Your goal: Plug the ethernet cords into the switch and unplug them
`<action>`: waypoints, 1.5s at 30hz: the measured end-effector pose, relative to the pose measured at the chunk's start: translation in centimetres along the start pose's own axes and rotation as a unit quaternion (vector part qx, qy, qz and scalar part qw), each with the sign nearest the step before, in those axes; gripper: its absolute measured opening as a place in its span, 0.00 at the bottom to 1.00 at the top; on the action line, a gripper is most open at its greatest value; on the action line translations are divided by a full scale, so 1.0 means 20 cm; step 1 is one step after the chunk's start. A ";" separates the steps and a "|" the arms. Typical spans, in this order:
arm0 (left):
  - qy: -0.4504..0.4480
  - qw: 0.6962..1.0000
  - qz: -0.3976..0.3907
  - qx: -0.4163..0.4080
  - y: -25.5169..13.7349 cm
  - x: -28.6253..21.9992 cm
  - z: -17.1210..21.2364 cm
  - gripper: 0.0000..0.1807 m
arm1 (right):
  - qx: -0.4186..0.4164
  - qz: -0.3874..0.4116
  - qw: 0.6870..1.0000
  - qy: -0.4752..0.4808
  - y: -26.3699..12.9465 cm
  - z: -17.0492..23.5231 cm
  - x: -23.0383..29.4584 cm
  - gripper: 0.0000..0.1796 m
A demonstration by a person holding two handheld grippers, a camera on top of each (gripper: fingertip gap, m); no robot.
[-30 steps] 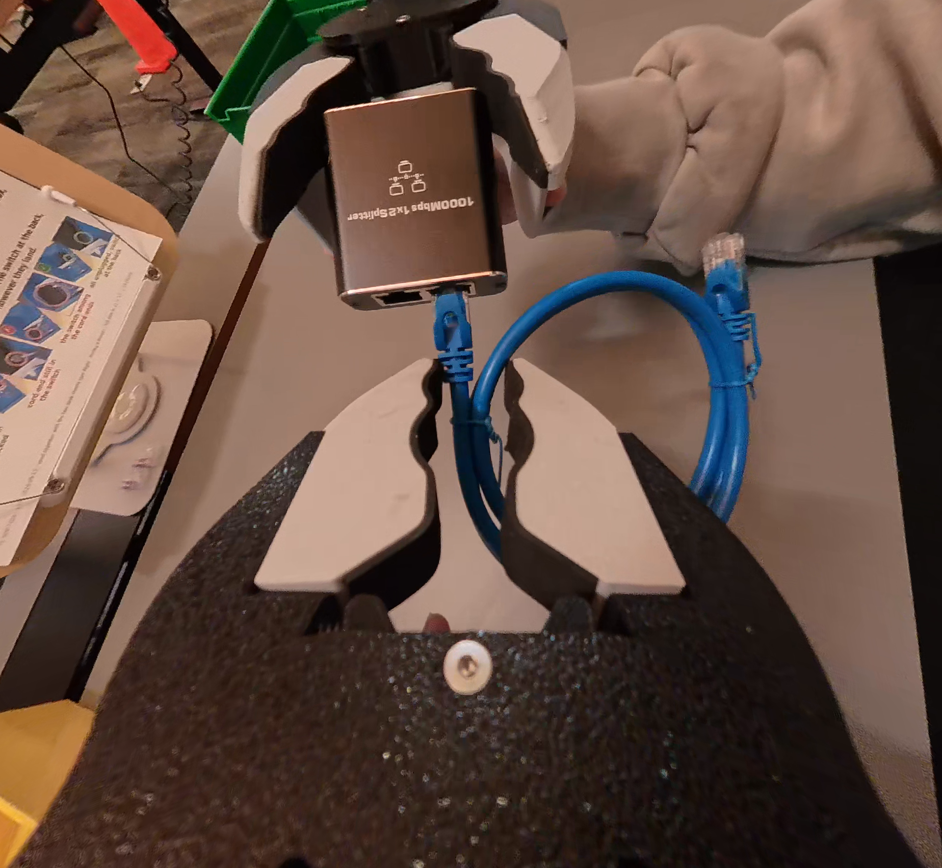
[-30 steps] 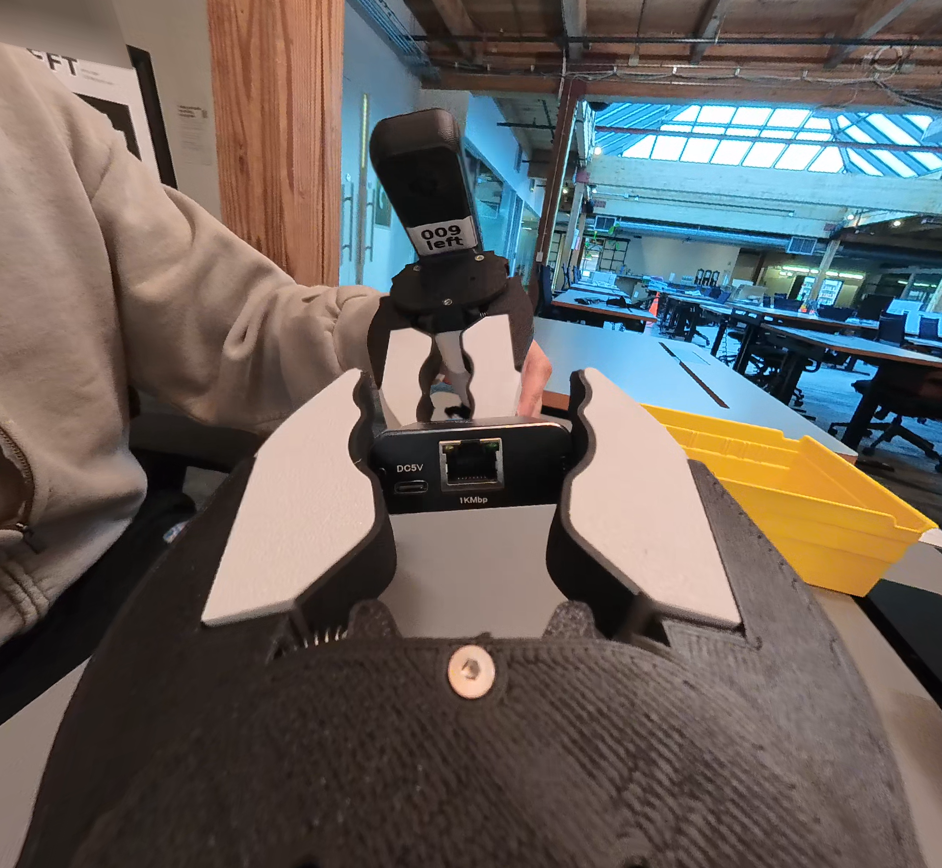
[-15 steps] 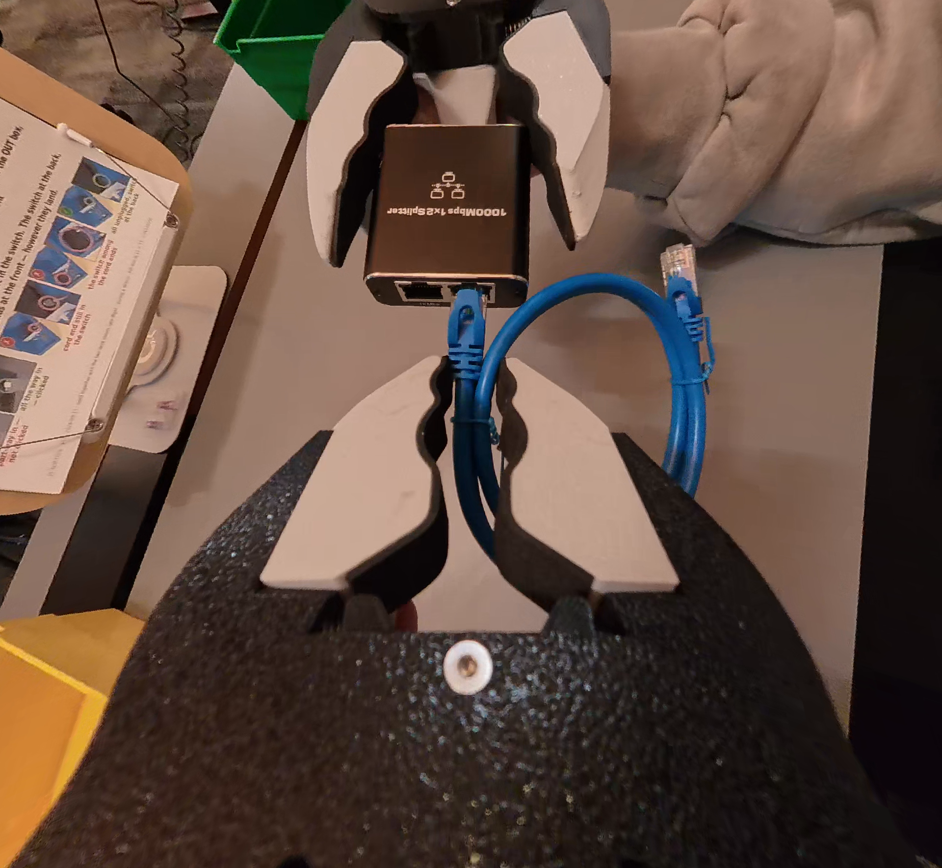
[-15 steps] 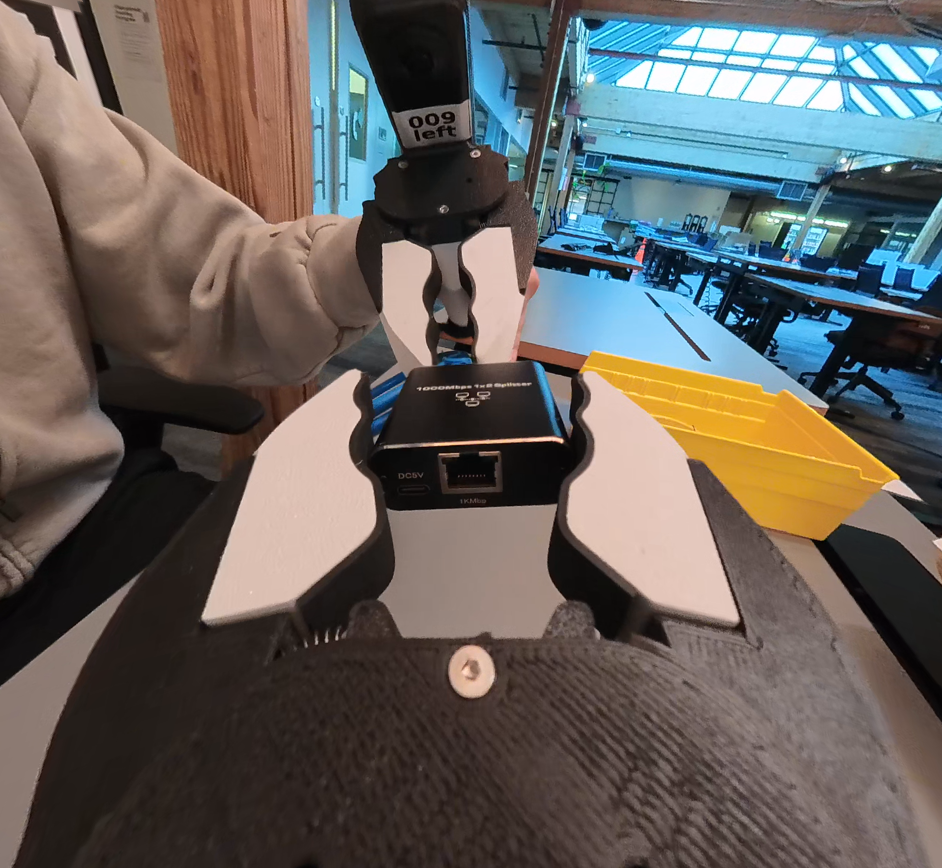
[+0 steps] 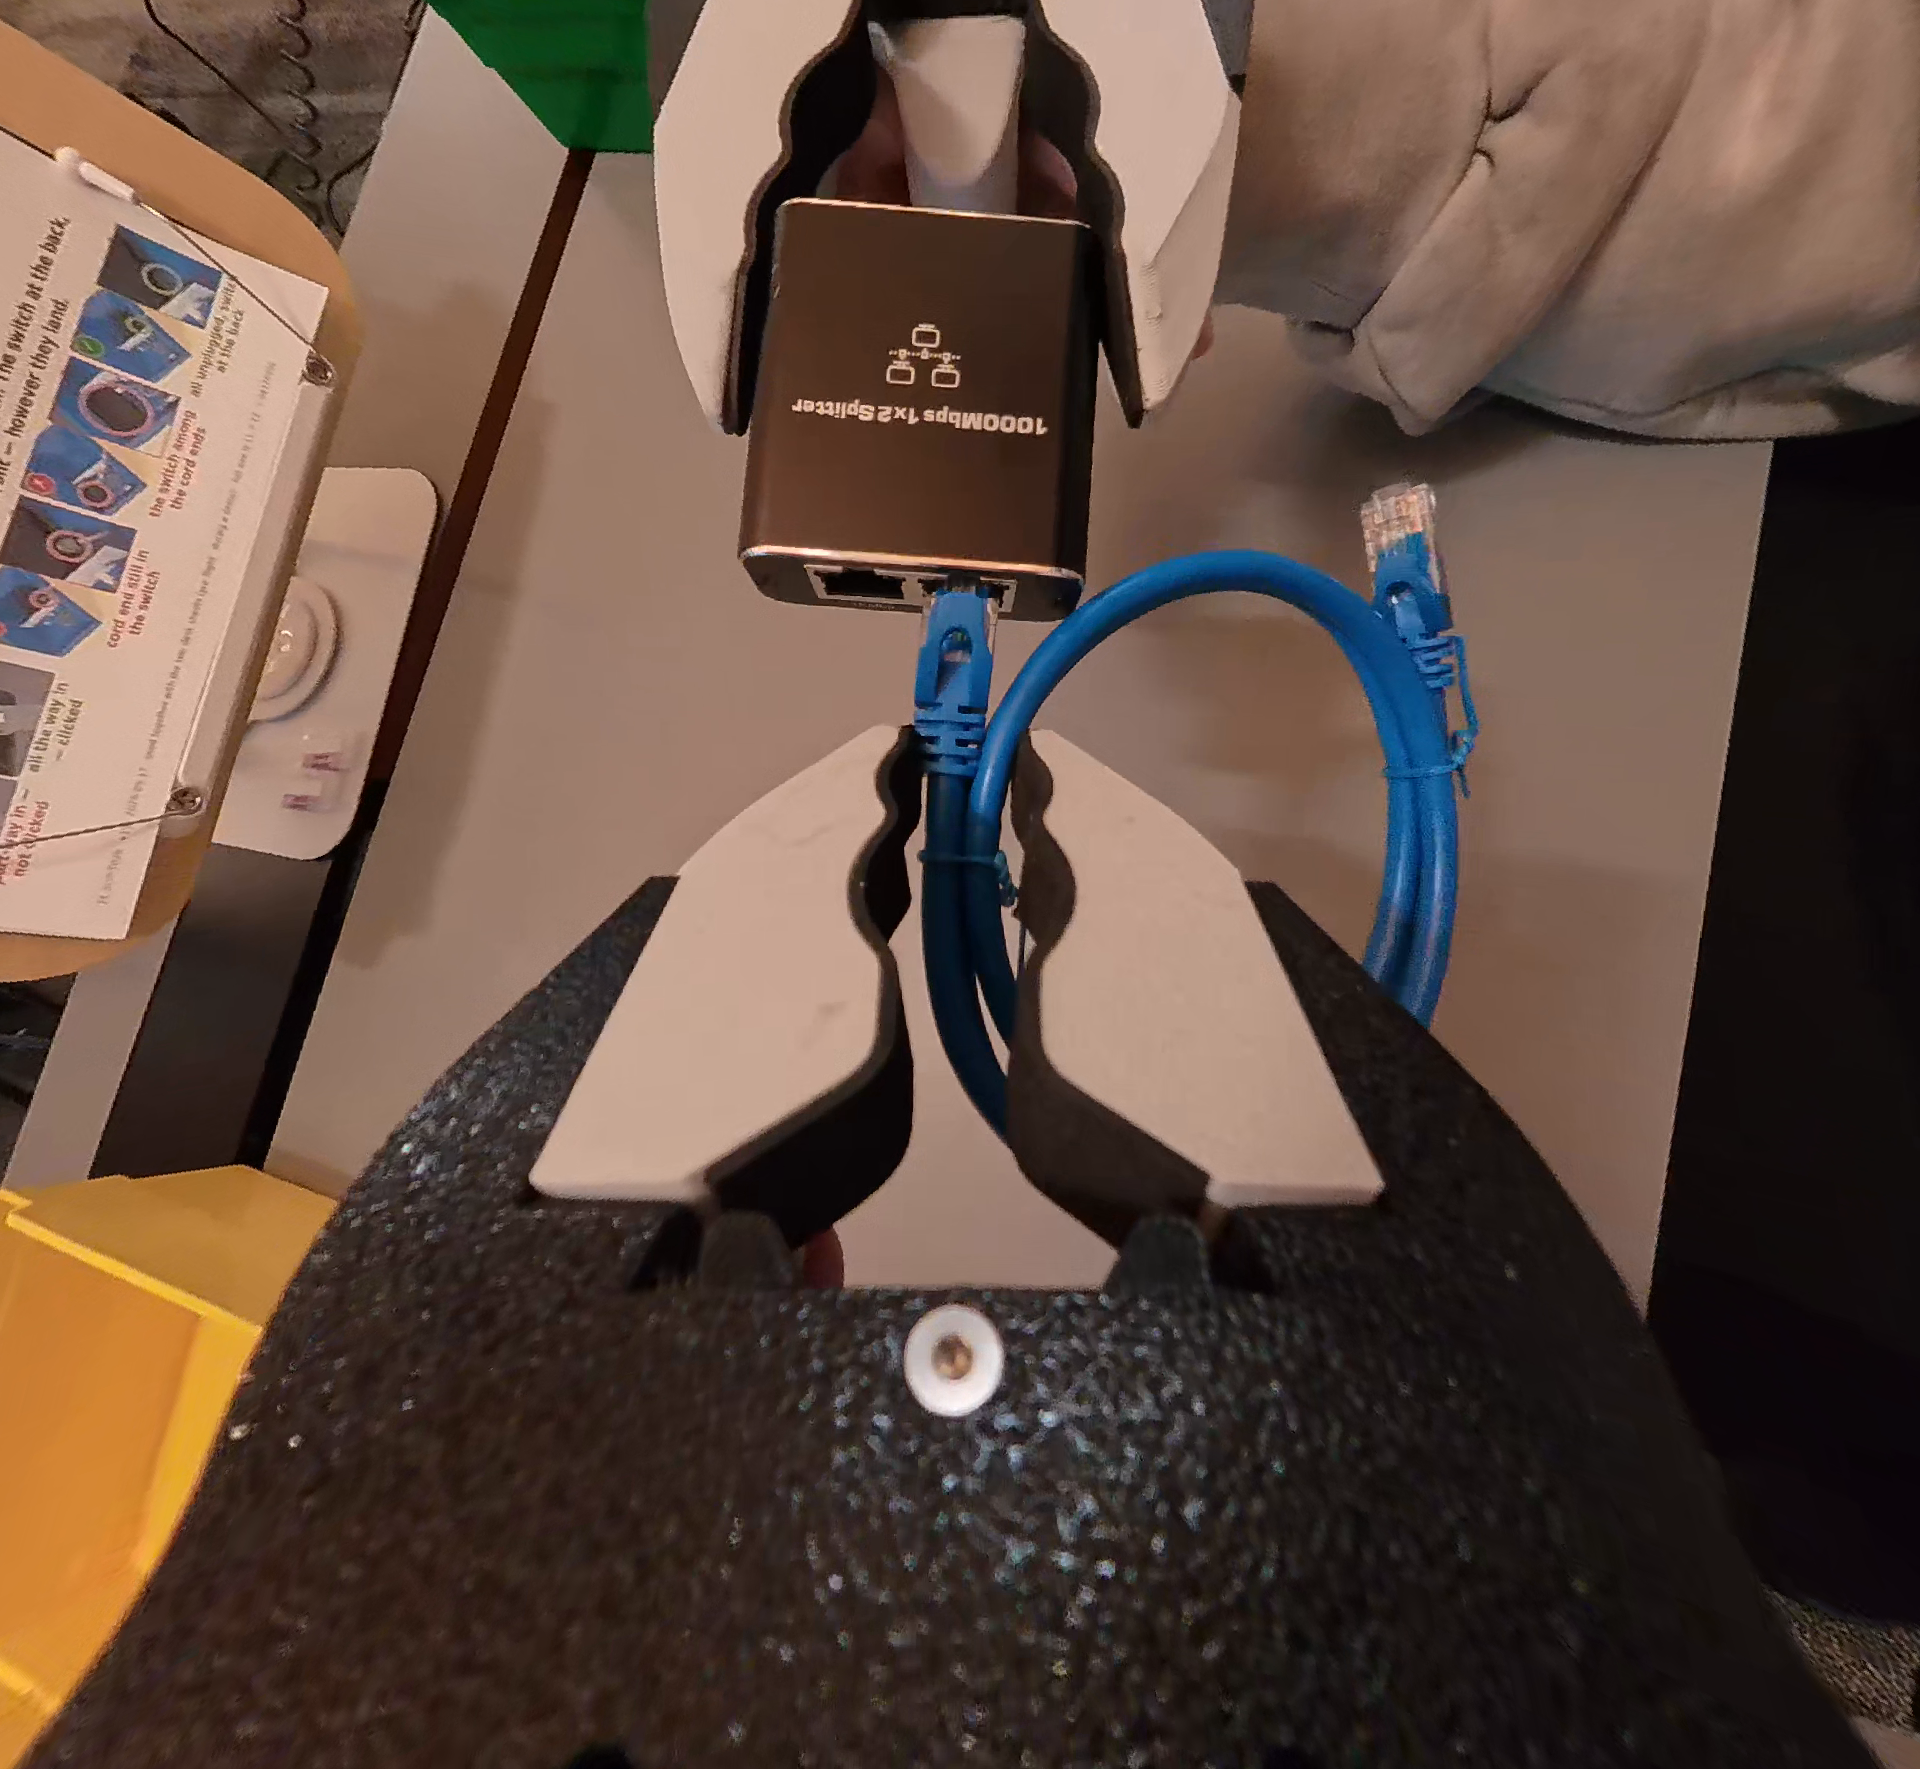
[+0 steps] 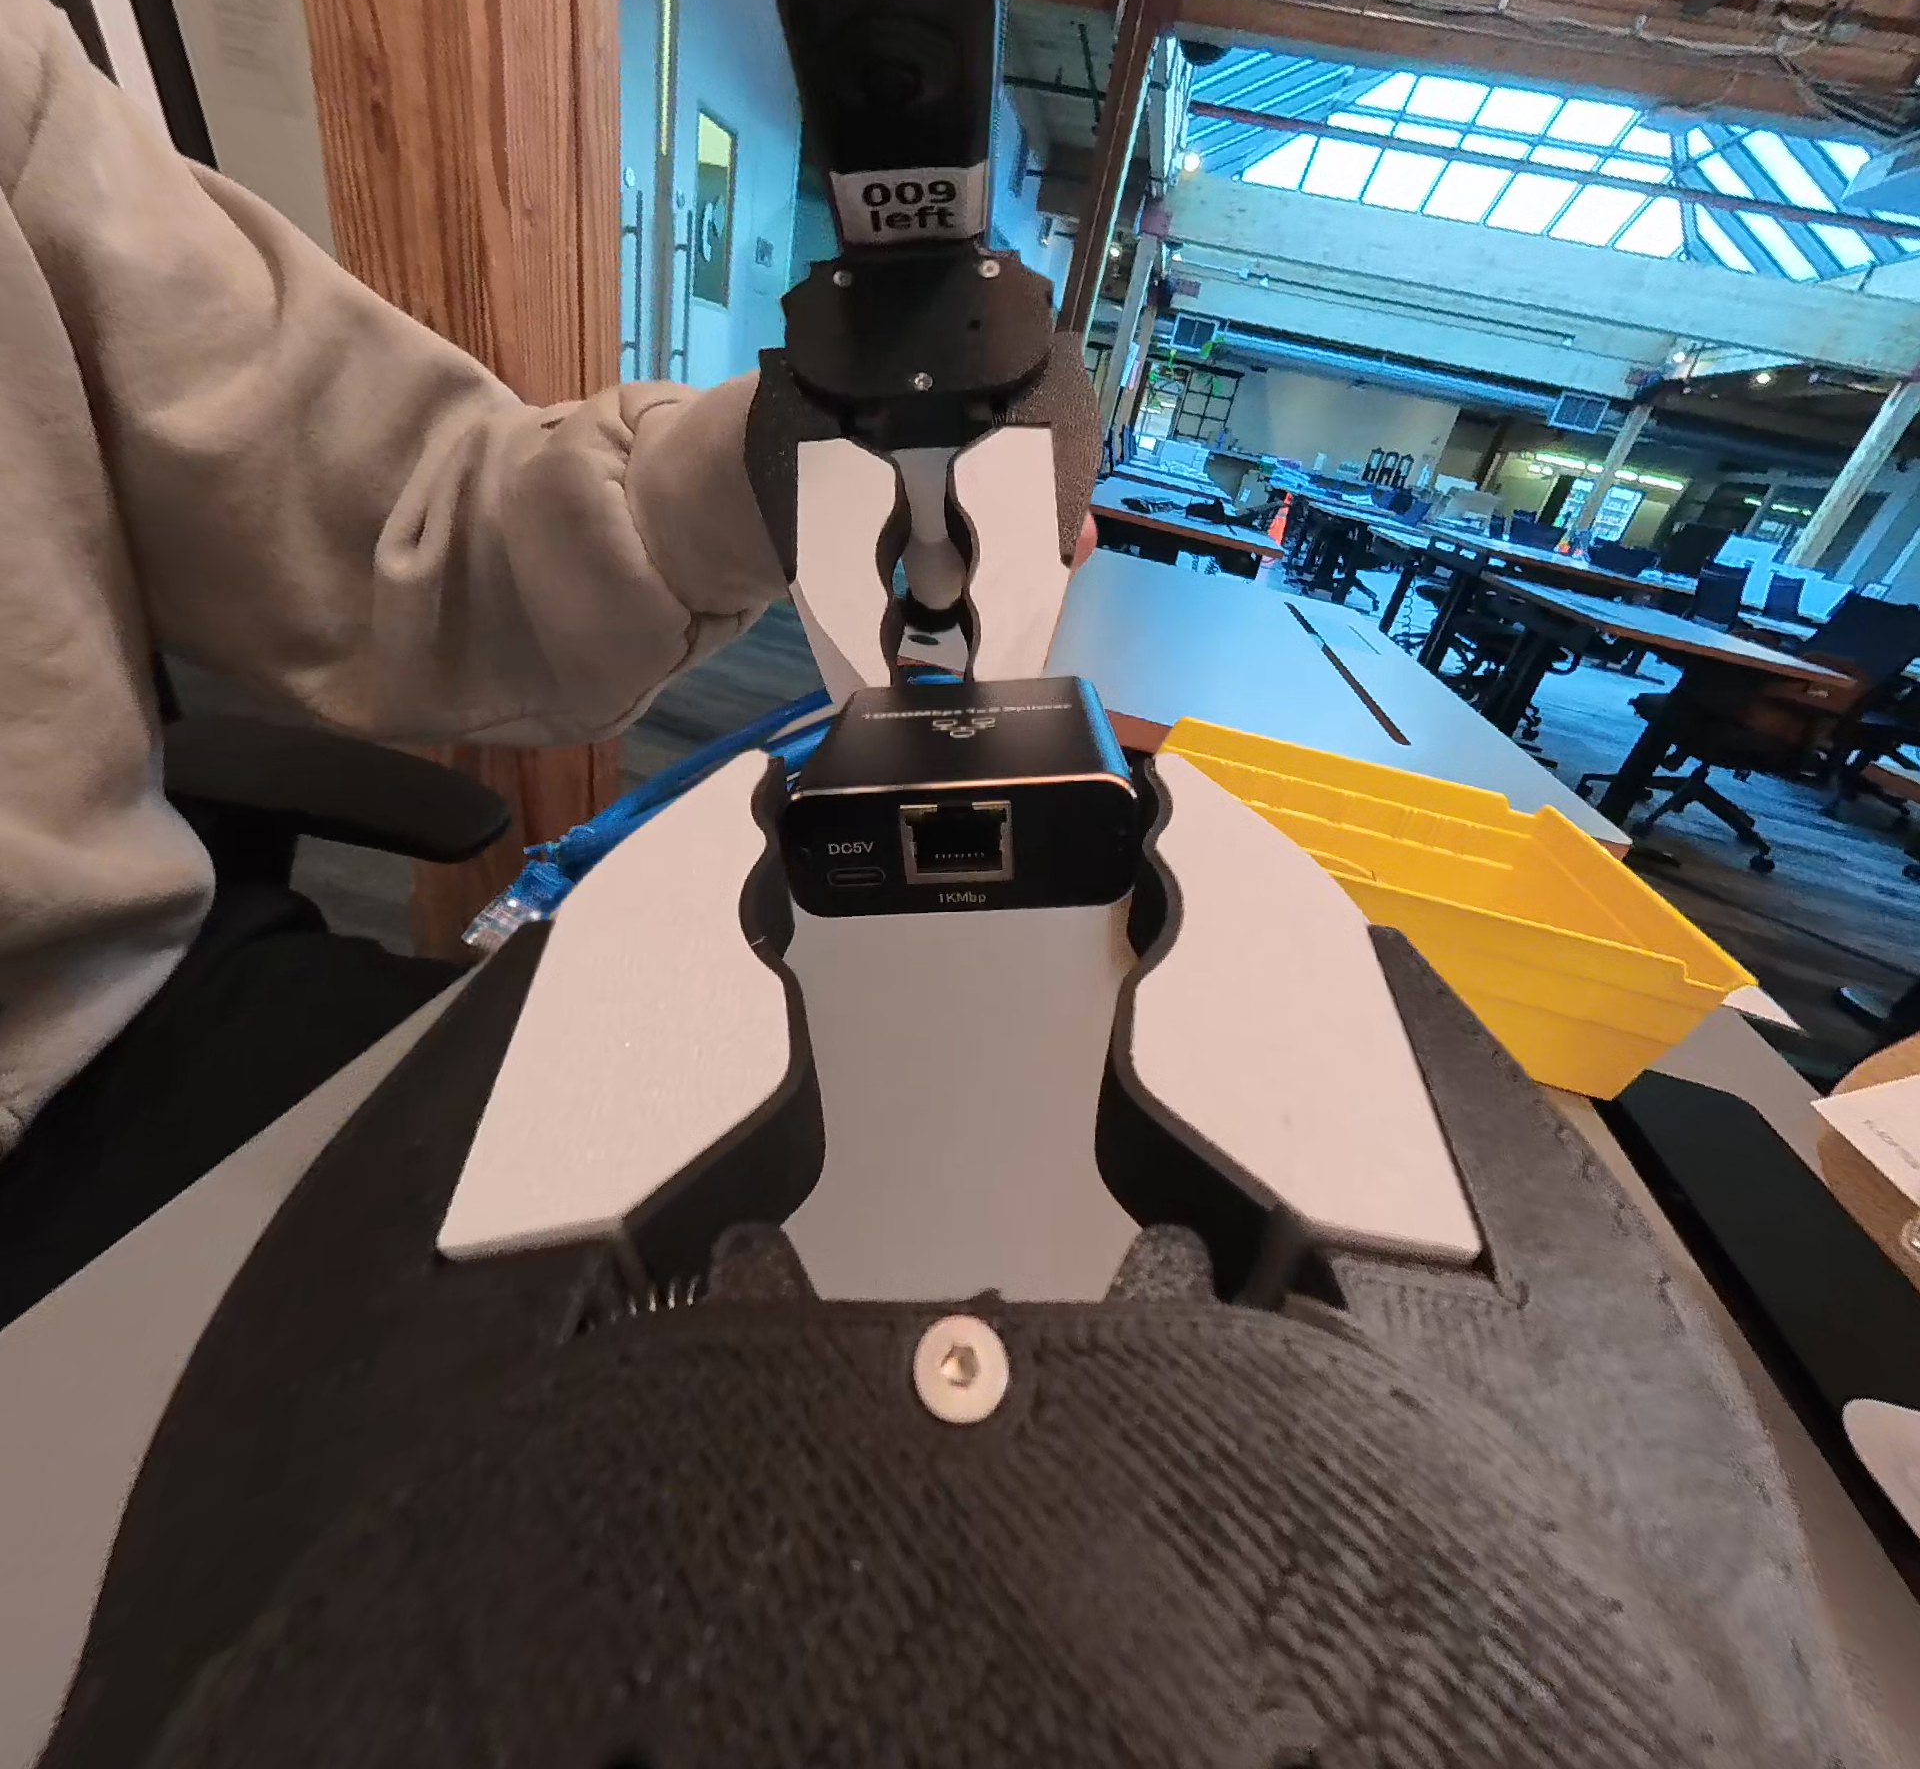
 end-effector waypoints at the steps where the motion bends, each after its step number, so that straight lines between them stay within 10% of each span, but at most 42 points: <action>1: -0.001 1.000 0.000 0.003 0.00 0.00 0.00 0.09 | 0.002 0.000 1.000 -0.005 0.00 0.00 0.00 0.35; 13: 0.007 0.998 -0.003 -0.057 -0.04 0.00 0.03 0.09 | 0.013 -0.012 1.000 0.015 0.04 0.03 0.00 0.36; 41: 0.059 0.992 -0.052 0.094 0.00 0.02 0.05 0.08 | 0.067 -0.017 0.997 0.022 0.07 0.15 0.01 0.35; 45: 0.040 0.998 -0.036 0.012 -0.02 0.01 0.00 0.09 | 0.004 -0.003 1.000 0.030 0.02 0.10 -0.02 0.35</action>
Point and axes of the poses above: each gripper's, where its closed fingertips meet, y out along the fingers, z out of its underside, x = y × z across the jaws, the point moved 7 cm from there along -y, back along the fingers, and after that the axes turned 15 degrees about -y, right-handed, at the moved point
